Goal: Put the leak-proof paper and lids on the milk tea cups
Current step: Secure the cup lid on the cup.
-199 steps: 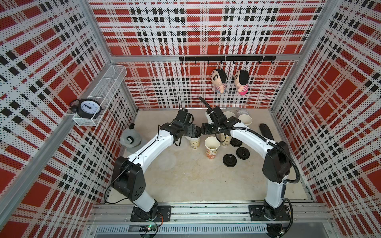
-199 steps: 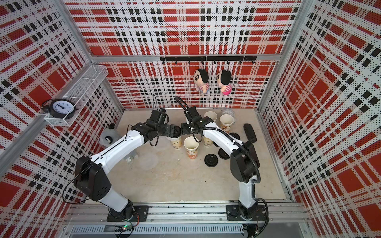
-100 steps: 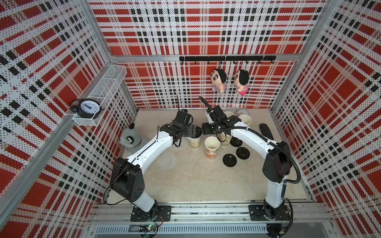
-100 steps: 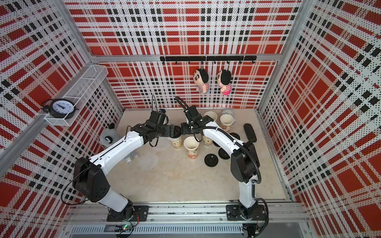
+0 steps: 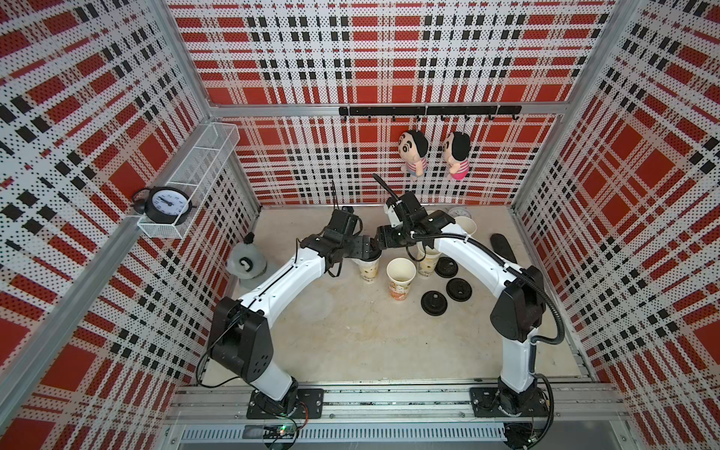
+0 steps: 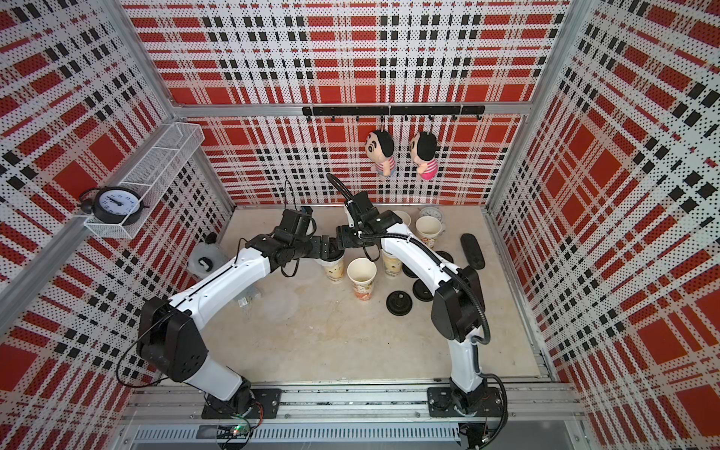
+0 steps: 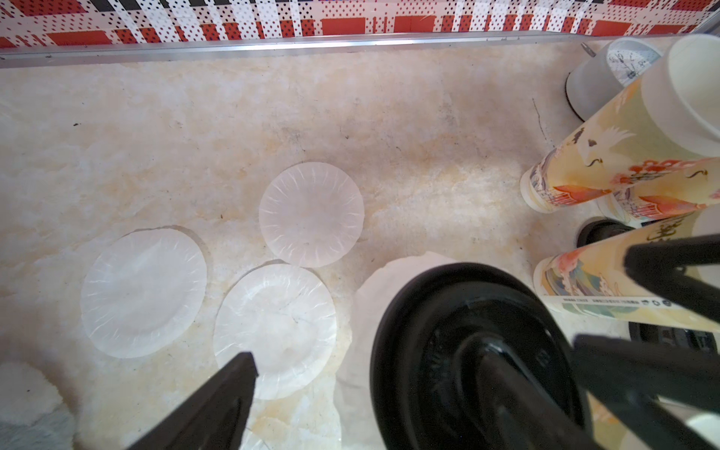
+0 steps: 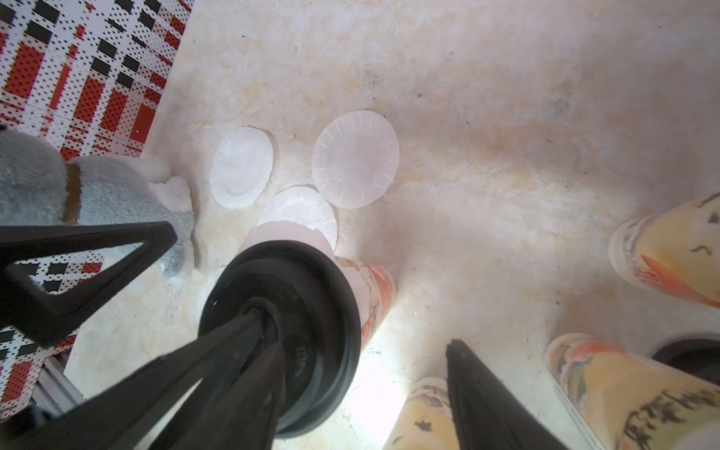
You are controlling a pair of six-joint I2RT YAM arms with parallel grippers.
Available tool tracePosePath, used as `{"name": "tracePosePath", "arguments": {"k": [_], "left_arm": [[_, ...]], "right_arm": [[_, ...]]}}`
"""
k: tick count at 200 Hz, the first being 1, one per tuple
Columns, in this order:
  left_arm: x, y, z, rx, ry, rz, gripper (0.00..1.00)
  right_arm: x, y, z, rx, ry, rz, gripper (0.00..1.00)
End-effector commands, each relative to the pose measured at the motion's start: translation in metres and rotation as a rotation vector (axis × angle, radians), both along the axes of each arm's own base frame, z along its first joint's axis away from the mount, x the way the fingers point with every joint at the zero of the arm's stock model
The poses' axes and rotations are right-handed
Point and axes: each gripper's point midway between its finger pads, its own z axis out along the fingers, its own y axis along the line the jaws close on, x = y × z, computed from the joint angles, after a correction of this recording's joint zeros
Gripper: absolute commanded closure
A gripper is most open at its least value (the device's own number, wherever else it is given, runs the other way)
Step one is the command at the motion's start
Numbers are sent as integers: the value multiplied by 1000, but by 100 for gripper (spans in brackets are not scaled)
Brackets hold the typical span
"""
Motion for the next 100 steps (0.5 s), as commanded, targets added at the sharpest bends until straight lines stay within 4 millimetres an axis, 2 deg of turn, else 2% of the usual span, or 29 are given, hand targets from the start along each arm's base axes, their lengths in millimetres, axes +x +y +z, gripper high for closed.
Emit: {"name": "tracePosePath", "arguments": {"k": [1,65,100], "left_arm": [[-20,11,-38,65,129,-11,9],[-19,10,-40,62,131,-14,9],[-19,9,-40,61,130,-17,9]], "right_arm": [[-3,12,-10,4,27,33,31],[-6,20,-29,-5,61,47,31],[-9,22,-24,5,55,50,30]]}}
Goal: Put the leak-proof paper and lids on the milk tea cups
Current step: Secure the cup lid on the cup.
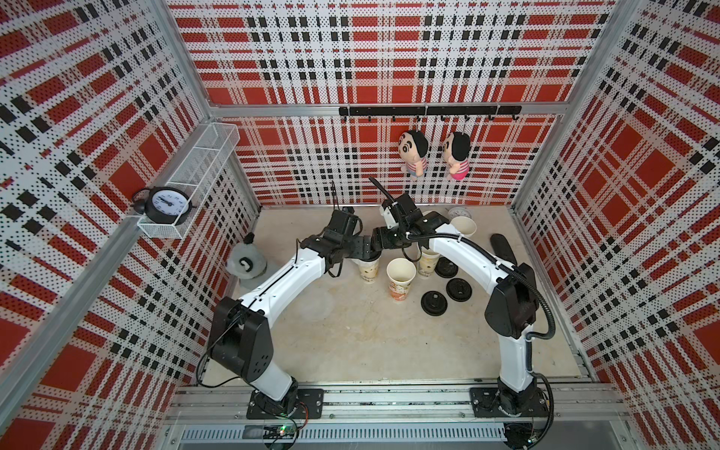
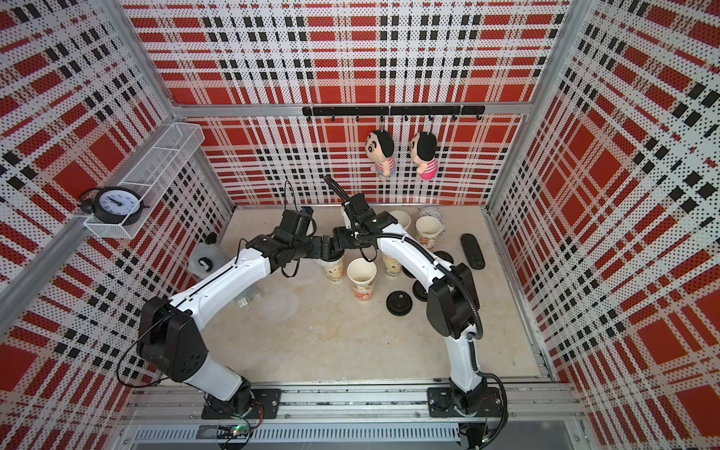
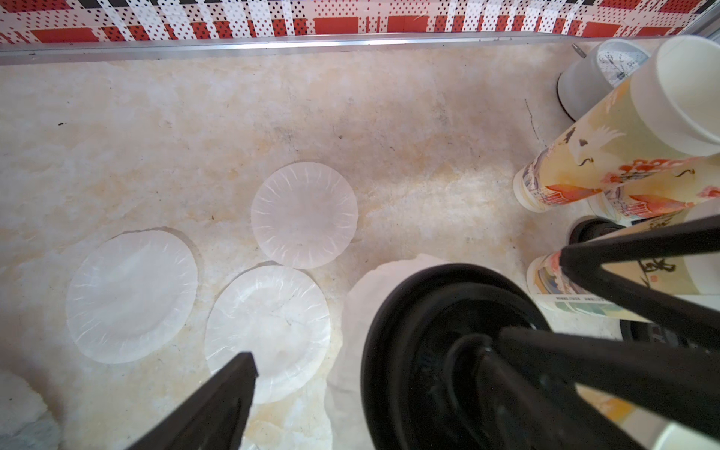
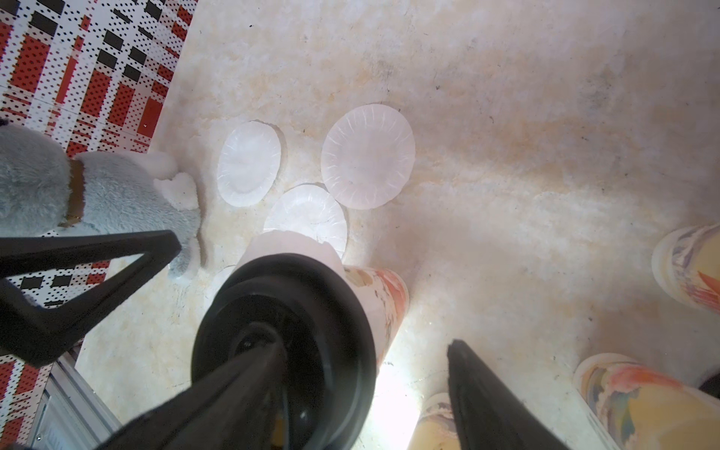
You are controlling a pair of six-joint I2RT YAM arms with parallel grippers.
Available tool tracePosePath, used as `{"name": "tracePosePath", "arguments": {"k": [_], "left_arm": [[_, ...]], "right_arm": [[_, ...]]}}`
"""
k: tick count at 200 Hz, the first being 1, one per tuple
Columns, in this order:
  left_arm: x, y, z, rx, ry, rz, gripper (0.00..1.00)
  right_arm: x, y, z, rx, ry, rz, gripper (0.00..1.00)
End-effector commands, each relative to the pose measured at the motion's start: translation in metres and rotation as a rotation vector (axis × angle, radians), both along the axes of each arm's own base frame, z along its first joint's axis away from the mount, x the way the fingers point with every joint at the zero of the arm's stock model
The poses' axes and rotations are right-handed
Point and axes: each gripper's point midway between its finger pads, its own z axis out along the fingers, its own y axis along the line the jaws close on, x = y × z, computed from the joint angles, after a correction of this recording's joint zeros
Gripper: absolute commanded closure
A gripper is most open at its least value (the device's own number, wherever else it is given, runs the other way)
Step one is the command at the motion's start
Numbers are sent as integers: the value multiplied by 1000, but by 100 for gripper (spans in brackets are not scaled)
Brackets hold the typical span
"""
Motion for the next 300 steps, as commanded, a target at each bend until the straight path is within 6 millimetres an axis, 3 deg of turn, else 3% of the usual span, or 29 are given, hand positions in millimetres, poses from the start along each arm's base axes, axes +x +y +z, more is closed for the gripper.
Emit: {"name": "tracePosePath", "arguments": {"k": [1,56,118,164,211,247,300], "left_arm": [[-19,12,-39,76,131,-7,9],[-18,12,-39,78,127,-8,9],[-17,7,-32,60,118,-25,9],[-11,-8,-7,10,72,-60,9],[-11,-7,38,-49,-23,-30,10],[-17,10,55,-96,-53,21,24],[-14,19,34,-147,-5,29,50]], "right_arm": [[-11,9,-16,-21,41,28,30],[-16,13,-6,-8,26,38,29],[-16,7,-34,-73,76,19,29],[-21,-4,-37,-100,79,-1,30],[-25,-8,-49,-124,104,-2,30],[-27,-9,-50,-125,106,0,30],[-28,-10,-50,-127,108,1,30]]}}
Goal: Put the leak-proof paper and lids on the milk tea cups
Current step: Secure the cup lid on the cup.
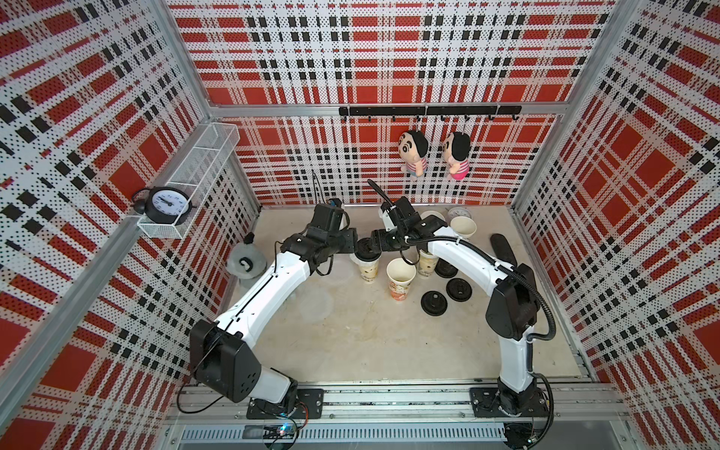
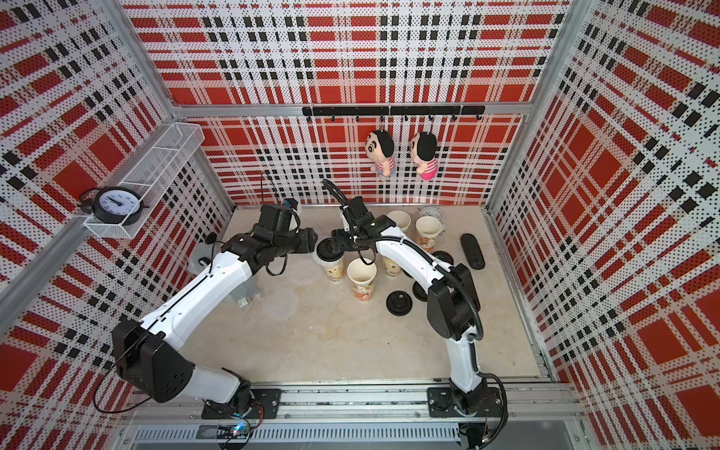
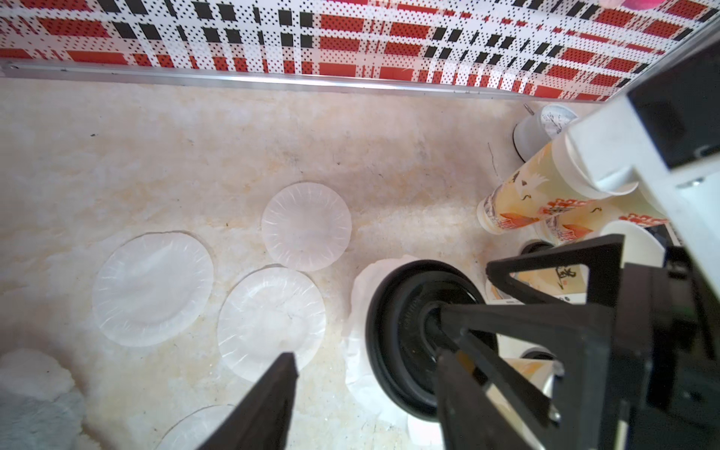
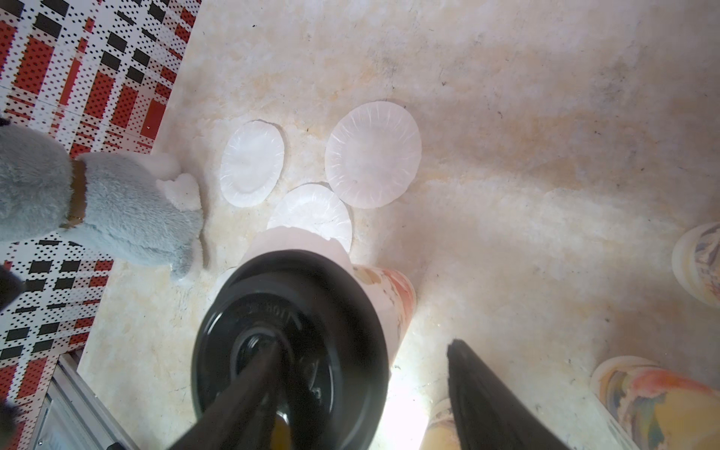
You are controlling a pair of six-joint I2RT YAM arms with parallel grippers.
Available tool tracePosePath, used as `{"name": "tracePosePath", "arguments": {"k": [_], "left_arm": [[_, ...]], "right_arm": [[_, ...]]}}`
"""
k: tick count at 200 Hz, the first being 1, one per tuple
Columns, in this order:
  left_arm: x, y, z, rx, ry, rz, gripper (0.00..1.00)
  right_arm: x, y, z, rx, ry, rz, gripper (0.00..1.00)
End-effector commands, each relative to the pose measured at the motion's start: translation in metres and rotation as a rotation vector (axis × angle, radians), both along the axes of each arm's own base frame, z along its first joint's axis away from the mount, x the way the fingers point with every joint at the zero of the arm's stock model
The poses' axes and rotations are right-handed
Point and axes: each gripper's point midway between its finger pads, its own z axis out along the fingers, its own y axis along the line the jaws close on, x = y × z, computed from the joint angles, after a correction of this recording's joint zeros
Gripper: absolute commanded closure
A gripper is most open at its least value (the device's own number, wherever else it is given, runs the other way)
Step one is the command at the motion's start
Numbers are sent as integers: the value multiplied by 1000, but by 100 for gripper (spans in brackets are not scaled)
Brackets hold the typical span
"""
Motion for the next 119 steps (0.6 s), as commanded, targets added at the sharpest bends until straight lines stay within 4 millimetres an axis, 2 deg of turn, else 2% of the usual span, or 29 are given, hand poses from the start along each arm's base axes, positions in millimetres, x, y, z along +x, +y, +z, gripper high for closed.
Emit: {"name": "tracePosePath", "arguments": {"k": [1,35,119], "left_arm": [[0,-2,-17,-30,40,-14,50],[0,-6,-32,-36,78,-27,56],[1,-7,-55,-24,111,-31,55]], "right_arm": [[-25,-12,-43,-126,114,17,30],[-25,-12,-44,-128,114,17,31],[-25,-12,-46,-128,118,19,31]]}}
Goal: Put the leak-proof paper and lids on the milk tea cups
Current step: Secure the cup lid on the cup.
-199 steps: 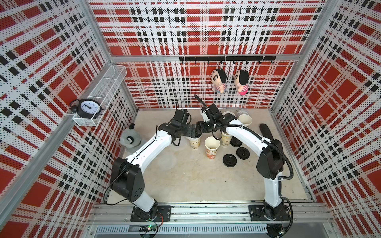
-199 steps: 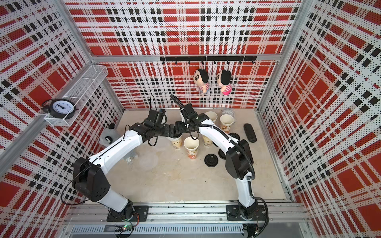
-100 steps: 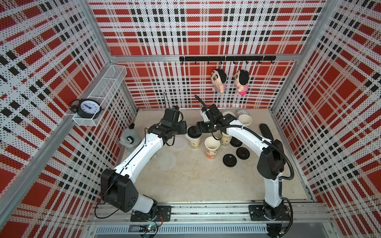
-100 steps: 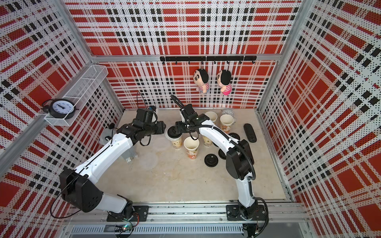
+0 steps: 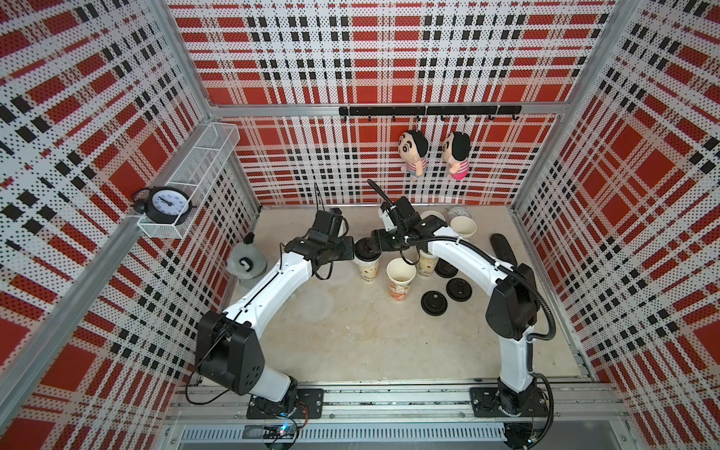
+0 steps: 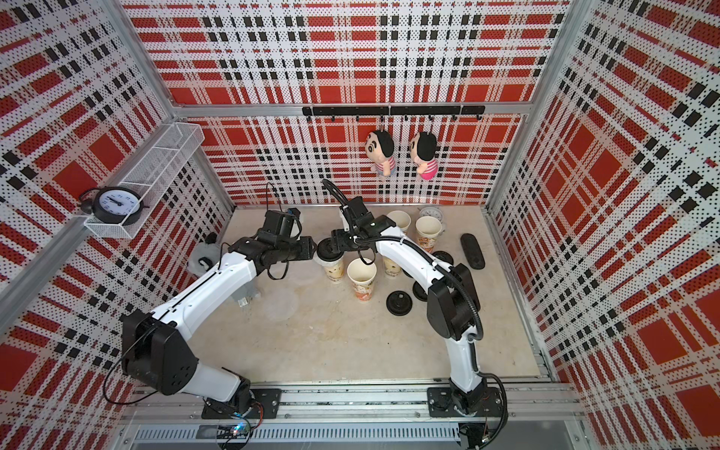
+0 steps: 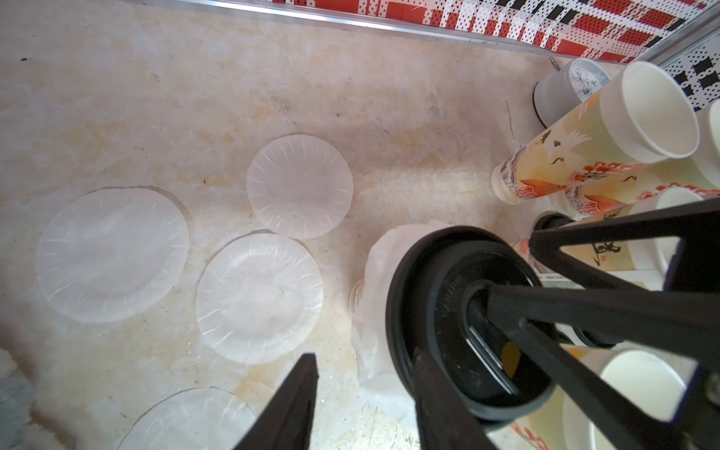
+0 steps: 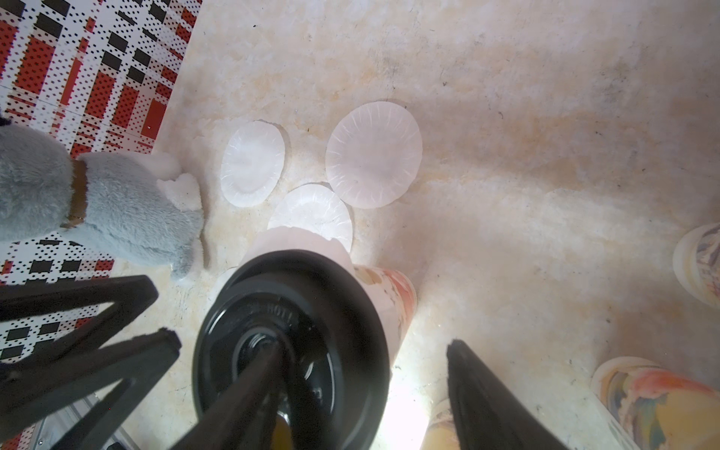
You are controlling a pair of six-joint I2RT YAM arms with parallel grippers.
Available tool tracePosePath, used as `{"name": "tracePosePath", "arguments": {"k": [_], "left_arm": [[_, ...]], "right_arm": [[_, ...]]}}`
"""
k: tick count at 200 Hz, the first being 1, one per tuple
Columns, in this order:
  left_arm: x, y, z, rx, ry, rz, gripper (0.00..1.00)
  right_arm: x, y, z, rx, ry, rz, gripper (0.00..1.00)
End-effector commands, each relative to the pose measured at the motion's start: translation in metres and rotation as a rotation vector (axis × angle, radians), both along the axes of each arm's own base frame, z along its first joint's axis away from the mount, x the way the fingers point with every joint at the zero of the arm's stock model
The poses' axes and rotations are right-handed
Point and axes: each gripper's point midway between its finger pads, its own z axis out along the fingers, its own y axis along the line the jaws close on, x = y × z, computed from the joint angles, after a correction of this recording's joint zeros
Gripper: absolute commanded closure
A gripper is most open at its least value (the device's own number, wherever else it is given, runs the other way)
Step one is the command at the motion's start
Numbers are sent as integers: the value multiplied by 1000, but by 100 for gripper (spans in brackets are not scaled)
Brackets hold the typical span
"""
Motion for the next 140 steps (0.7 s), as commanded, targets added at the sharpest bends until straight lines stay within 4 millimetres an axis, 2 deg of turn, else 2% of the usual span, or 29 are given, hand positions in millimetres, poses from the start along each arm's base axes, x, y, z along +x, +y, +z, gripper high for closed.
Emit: {"name": "tracePosePath", "arguments": {"k": [1,85,140], "left_arm": [[4,-2,-13,-2,10,-3,55],[7,-3,-26,-3,22,3,55],[-13,4,-49,22,71,20,55]], "right_arm": [[-25,-12,-46,-129,118,19,31],[-27,-13,-51,-131,128,21,31],[-30,-15,-55,-136,140,19,31]]}}
